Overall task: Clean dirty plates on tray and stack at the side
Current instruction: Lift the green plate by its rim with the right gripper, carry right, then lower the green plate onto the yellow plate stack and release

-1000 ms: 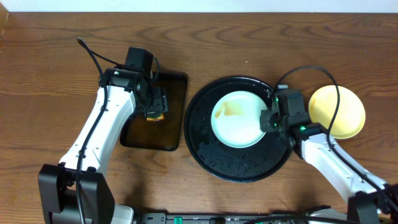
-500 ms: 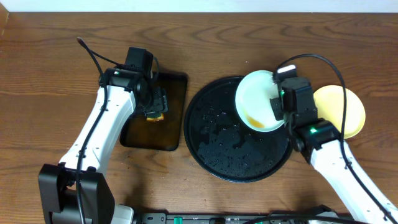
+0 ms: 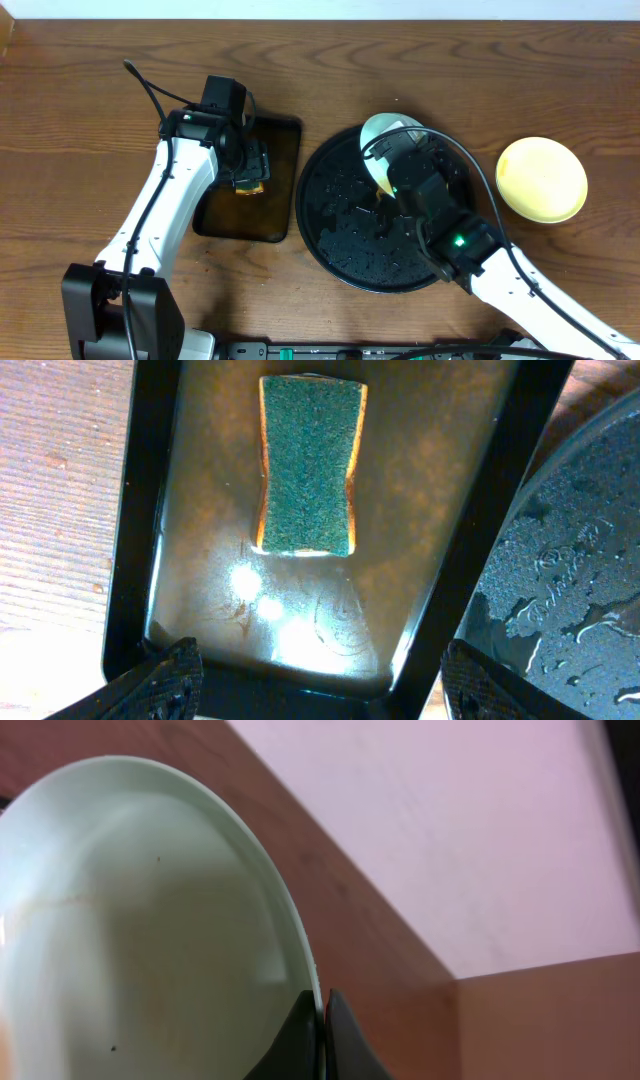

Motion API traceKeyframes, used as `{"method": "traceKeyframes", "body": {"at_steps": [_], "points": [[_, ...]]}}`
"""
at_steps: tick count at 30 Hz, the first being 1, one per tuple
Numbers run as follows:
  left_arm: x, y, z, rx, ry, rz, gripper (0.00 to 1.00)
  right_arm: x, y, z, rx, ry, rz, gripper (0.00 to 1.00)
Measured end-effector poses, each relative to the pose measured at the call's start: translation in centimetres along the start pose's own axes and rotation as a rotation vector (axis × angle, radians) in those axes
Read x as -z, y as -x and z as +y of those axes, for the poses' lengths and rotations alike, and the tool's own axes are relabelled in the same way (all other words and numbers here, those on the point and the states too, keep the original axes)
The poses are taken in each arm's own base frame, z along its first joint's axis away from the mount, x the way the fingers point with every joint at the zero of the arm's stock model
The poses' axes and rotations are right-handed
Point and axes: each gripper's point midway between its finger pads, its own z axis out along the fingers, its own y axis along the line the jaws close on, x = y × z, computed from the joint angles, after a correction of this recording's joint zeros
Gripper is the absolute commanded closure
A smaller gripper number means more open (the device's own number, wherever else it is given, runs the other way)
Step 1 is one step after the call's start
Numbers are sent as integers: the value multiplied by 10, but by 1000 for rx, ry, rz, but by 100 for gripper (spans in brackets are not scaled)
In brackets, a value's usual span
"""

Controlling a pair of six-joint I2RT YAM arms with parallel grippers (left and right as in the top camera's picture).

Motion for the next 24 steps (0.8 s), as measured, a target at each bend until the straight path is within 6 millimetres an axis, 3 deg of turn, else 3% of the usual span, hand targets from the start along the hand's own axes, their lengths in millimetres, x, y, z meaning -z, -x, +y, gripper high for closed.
{"method": "traceKeyframes", "body": {"at_steps": [7,11,16,24], "points": [[0,0,0,0,0,0,23,2,-2,-13,18,-77,22,99],[0,0,0,0,0,0,23,-3,-11,-20,-54,-98,55,99],[0,0,0,0,0,-1,22,-23,-51,-44,-235,-139,171,99],[0,1,0,0,-1,-4,23,-52,-137,-98,-628,-230,357,99]]}}
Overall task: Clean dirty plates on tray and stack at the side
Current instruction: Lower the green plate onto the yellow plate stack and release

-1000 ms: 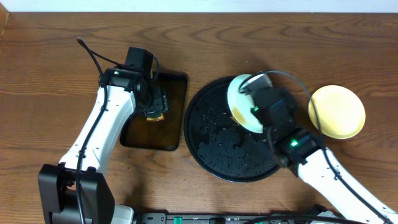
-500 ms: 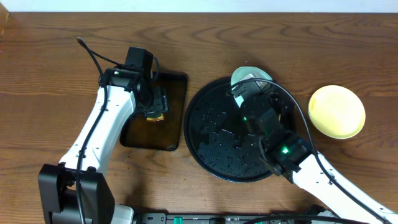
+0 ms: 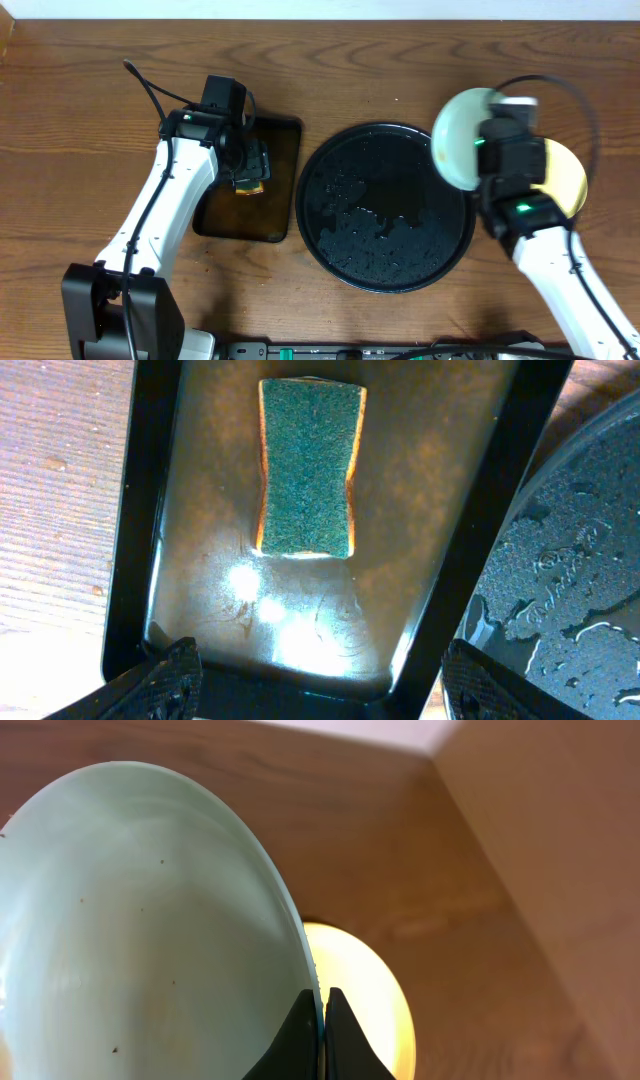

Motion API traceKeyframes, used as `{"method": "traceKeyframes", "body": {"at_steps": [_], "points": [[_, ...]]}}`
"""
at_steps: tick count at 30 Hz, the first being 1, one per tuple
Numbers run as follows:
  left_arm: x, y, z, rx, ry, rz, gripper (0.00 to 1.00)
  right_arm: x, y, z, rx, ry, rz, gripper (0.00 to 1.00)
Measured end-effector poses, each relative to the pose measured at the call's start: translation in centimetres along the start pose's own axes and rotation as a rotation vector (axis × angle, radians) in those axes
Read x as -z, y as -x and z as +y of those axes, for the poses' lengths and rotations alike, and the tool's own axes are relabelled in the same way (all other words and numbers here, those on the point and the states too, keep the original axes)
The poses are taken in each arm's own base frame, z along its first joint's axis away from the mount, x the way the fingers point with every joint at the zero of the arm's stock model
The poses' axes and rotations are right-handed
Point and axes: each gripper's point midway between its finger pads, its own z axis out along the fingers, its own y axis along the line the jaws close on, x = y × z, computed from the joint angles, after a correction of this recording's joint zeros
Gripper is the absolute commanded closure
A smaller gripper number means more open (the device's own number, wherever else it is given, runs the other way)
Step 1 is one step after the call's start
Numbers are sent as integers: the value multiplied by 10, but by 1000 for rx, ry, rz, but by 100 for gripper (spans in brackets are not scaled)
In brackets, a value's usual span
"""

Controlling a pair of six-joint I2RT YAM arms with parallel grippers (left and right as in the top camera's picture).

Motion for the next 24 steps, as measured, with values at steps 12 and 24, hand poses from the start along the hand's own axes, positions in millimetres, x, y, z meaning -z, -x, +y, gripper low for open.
{"method": "traceKeyframes", "body": {"at_steps": [12,24], "points": [[0,0,0,0,0,0,22,-48,-67,-110,-413,-225,235,99],[0,0,0,0,0,0,22,-79,-85,-75,-503,-17,320,53]]}}
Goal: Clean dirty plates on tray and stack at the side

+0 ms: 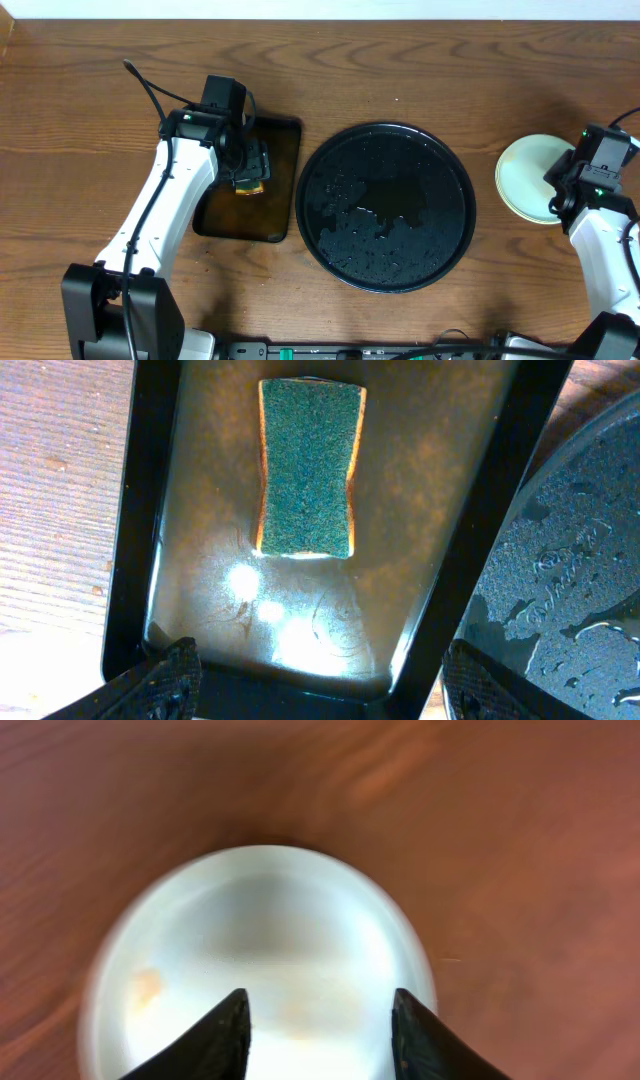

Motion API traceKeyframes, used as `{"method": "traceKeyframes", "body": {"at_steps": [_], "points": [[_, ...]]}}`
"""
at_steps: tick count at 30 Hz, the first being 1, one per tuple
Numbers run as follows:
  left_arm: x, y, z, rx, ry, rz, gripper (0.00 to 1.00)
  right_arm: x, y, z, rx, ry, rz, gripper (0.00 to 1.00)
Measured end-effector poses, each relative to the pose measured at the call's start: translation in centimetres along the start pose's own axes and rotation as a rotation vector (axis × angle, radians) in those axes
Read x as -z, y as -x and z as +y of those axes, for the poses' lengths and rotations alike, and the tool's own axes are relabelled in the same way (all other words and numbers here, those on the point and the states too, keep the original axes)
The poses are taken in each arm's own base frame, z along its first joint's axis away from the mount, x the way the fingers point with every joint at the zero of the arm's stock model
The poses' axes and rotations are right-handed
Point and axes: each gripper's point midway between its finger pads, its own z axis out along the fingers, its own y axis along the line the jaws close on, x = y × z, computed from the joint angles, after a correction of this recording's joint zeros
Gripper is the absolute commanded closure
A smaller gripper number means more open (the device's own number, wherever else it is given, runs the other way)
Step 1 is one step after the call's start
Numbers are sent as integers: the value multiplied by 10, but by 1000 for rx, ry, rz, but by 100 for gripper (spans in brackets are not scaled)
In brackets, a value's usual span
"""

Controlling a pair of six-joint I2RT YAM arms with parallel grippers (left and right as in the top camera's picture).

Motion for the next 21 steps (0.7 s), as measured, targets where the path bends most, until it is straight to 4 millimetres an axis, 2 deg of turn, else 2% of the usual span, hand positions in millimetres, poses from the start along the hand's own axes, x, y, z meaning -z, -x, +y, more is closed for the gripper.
{"method": "traceKeyframes", "body": {"at_steps": [3,6,9,10,11,17,21], "points": [[0,0,0,0,0,0,22,3,-8,27,37,147,41,49],[0,0,0,0,0,0,22,14,-28,60,117,312,114,43],[0,-1,0,0,1,3,22,27,-55,83,212,416,203,22],[0,-2,1,0,3,10,22,32,-66,88,244,439,238,9],[0,-5,2,0,7,21,22,36,-77,89,267,444,278,1],[1,-23,8,2,32,92,22,54,-128,69,343,409,503,1],[-2,-33,10,-2,38,112,22,64,-142,58,352,386,575,1]]}}
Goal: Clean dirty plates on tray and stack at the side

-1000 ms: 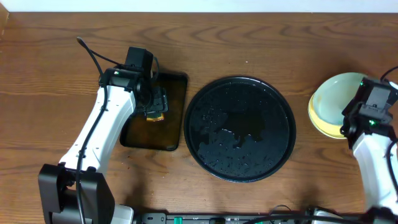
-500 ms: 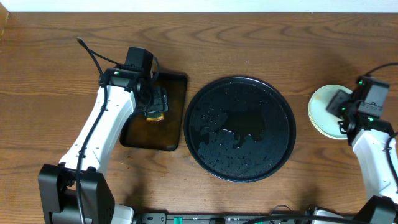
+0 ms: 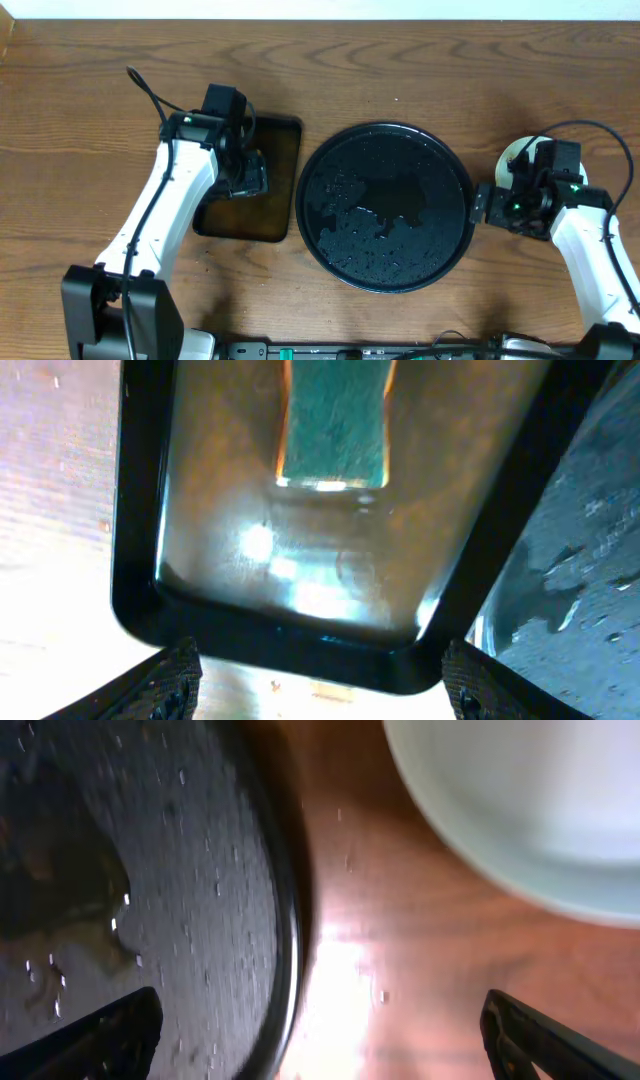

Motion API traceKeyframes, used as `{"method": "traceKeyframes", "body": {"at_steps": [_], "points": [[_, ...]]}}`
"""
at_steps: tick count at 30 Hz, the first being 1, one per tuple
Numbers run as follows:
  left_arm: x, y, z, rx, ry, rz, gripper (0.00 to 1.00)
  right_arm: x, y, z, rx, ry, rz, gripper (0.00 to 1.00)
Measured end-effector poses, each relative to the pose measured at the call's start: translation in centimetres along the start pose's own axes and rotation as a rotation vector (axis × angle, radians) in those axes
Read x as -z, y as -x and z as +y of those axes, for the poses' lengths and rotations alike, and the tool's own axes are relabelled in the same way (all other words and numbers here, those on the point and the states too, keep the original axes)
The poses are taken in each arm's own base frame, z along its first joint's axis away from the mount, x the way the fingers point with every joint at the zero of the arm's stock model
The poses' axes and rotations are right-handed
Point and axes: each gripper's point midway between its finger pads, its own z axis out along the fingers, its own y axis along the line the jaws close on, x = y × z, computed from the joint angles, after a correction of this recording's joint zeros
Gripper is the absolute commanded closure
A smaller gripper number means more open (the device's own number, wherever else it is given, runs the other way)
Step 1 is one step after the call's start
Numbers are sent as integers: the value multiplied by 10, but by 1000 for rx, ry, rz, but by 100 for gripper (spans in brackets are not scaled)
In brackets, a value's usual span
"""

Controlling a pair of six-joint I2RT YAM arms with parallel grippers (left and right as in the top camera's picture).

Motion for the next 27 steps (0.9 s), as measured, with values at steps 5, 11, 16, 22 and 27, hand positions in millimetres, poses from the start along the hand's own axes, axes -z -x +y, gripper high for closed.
{"method": "traceKeyframes", "body": {"at_steps": [5,11,16,22,27], "points": [[1,-23,-4,-41,-26,-62,22,22,5,4,19,12,-109,1],[33,-43,-18,-128,-146,-341,22,63,5,12,93,33,-376,1],[54,-60,-6,-129,-190,-504,22,100,-3,18,148,54,-597,1],[70,-65,-2,-127,-211,-588,22,119,-6,20,165,62,-689,1],[70,-64,-2,-126,-207,-588,22,118,-7,20,167,60,-685,1]]}}
